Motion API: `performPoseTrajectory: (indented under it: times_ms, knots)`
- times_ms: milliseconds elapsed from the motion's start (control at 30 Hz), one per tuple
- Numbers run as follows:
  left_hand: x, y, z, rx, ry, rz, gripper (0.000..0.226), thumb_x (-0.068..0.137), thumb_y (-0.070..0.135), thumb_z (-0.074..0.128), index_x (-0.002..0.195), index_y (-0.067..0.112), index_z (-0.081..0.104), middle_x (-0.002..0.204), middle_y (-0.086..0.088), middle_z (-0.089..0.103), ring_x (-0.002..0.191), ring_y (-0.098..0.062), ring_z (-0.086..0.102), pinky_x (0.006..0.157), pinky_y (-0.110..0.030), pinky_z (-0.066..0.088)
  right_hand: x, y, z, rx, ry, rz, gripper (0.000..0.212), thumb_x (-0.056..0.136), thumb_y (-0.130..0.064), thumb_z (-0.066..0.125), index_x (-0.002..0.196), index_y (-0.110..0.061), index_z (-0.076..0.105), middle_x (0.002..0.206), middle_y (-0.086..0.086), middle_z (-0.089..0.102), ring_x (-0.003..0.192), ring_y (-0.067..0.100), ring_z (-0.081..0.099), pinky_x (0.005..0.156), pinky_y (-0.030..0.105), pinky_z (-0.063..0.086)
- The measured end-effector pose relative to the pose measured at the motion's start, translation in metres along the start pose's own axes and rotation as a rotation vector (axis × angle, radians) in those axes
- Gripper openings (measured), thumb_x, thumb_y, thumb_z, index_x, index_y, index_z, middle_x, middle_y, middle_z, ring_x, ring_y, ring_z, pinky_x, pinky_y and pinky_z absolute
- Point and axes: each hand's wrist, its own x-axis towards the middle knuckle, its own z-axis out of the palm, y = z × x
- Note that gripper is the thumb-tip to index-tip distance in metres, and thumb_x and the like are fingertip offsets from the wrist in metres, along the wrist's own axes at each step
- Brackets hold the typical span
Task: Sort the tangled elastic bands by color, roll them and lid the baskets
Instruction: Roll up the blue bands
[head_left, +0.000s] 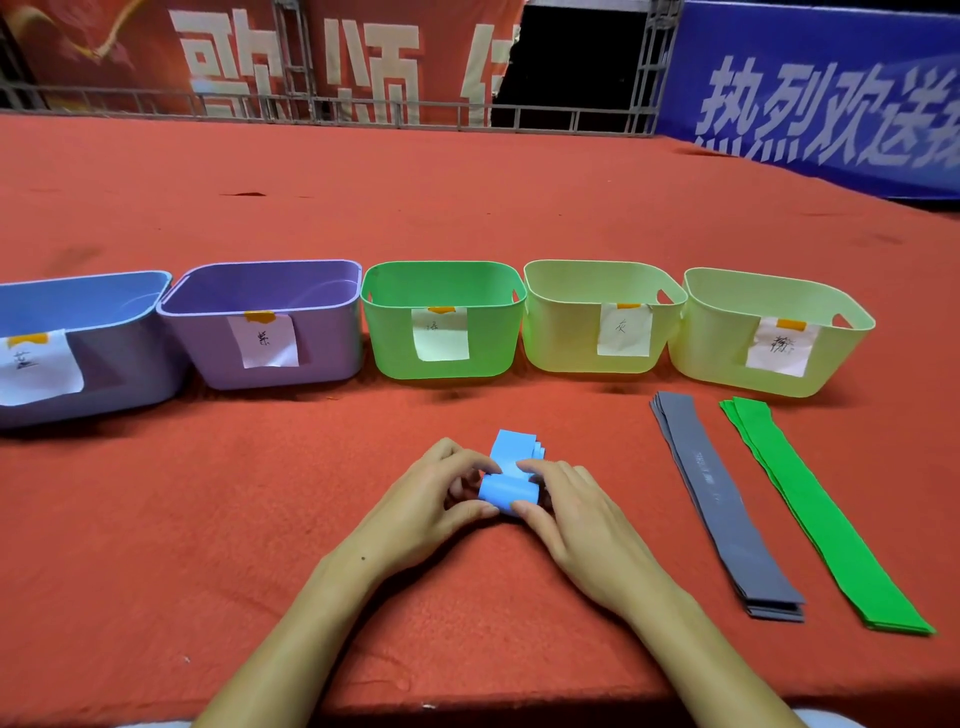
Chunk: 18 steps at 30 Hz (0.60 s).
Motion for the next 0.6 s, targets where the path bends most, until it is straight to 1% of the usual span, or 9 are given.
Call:
performPoseTrajectory:
  times_ms: [67, 133, 200, 300, 400, 500, 533, 600]
  knots:
    - [0.0001, -0.0012, 0.0011, -0.002, -0.016, -0.007, 0.035, 0.097, 0.034, 0.078, 0.129, 0.035, 0.067, 0.107, 0.014, 0.051, 0.092, -0.01, 0.056, 0.084, -0.016, 0.046, -0.0004, -0.0013, -0.0005, -0.003, 0.017, -0.006, 0.042, 0.105, -0.056, 0.044, 0.138, -0.032, 0.051, 0.132, -0.015, 0.057, 0.113, 0.012, 0.053, 0.1, 0.035, 0.047]
    - [0.001, -0.0028, 0.0023, 0.022, -0.027, -0.017, 0.032, 0.1, 0.041, 0.073, 0.131, 0.035, 0.066, 0.108, 0.019, 0.049, 0.094, -0.006, 0.056, 0.088, -0.023, 0.049, -0.001, -0.0034, 0.0, -0.027, 0.021, -0.029, 0.043, 0.103, -0.055, 0.049, 0.137, -0.03, 0.052, 0.13, -0.011, 0.052, 0.114, 0.013, 0.054, 0.099, 0.035, 0.049]
    - [0.002, -0.003, 0.0029, 0.038, -0.033, -0.038, 0.032, 0.101, 0.043, 0.069, 0.133, 0.036, 0.065, 0.11, 0.021, 0.048, 0.096, -0.003, 0.056, 0.091, -0.026, 0.05, -0.0004, -0.0032, -0.0001, -0.021, 0.025, -0.04, 0.049, 0.098, -0.053, 0.058, 0.139, -0.027, 0.053, 0.13, -0.009, 0.047, 0.115, 0.013, 0.055, 0.099, 0.033, 0.05]
    - [0.0015, 0.0002, 0.004, 0.056, -0.038, -0.05, 0.032, 0.104, 0.043, 0.064, 0.136, 0.036, 0.064, 0.112, 0.021, 0.048, 0.099, 0.0, 0.055, 0.093, -0.025, 0.048, 0.0026, -0.0003, 0.0011, 0.009, 0.052, -0.035, 0.045, 0.096, -0.048, 0.066, 0.135, -0.03, 0.052, 0.127, -0.011, 0.053, 0.111, 0.014, 0.059, 0.097, 0.036, 0.051]
    - [0.0009, 0.0024, 0.0037, 0.055, -0.043, -0.068, 0.034, 0.107, 0.046, 0.058, 0.136, 0.031, 0.064, 0.112, 0.02, 0.05, 0.099, 0.0, 0.056, 0.095, -0.028, 0.049, 0.0046, 0.0017, 0.0009, 0.041, 0.054, -0.013, 0.039, 0.099, -0.052, 0.061, 0.131, -0.032, 0.054, 0.125, -0.015, 0.058, 0.11, 0.012, 0.059, 0.096, 0.037, 0.05]
    - [0.0004, 0.0034, 0.0014, 0.024, -0.046, -0.088, 0.041, 0.103, 0.057, 0.05, 0.13, 0.03, 0.066, 0.109, 0.015, 0.06, 0.098, -0.006, 0.06, 0.094, -0.036, 0.052, 0.0035, 0.0007, 0.0008, 0.016, 0.019, -0.008, 0.049, 0.098, -0.066, 0.043, 0.133, -0.033, 0.055, 0.126, -0.017, 0.061, 0.109, 0.01, 0.055, 0.098, 0.035, 0.048]
    - [0.0001, 0.0032, 0.0007, 0.009, -0.037, -0.096, 0.041, 0.103, 0.057, 0.051, 0.131, 0.031, 0.066, 0.11, 0.014, 0.063, 0.099, -0.007, 0.062, 0.094, -0.036, 0.052, 0.0027, 0.0002, 0.0016, 0.012, 0.012, -0.005, 0.05, 0.098, -0.067, 0.04, 0.133, -0.033, 0.054, 0.125, -0.016, 0.06, 0.108, 0.01, 0.055, 0.098, 0.035, 0.047]
    - [-0.0011, 0.0032, -0.001, -0.059, -0.024, -0.1, 0.037, 0.103, 0.05, 0.061, 0.136, 0.032, 0.064, 0.109, 0.015, 0.066, 0.097, -0.006, 0.063, 0.09, -0.027, 0.051, 0.0017, -0.0003, 0.0035, 0.023, 0.015, -0.001, 0.047, 0.101, -0.063, 0.043, 0.135, -0.032, 0.055, 0.125, -0.015, 0.054, 0.109, 0.009, 0.054, 0.099, 0.034, 0.047]
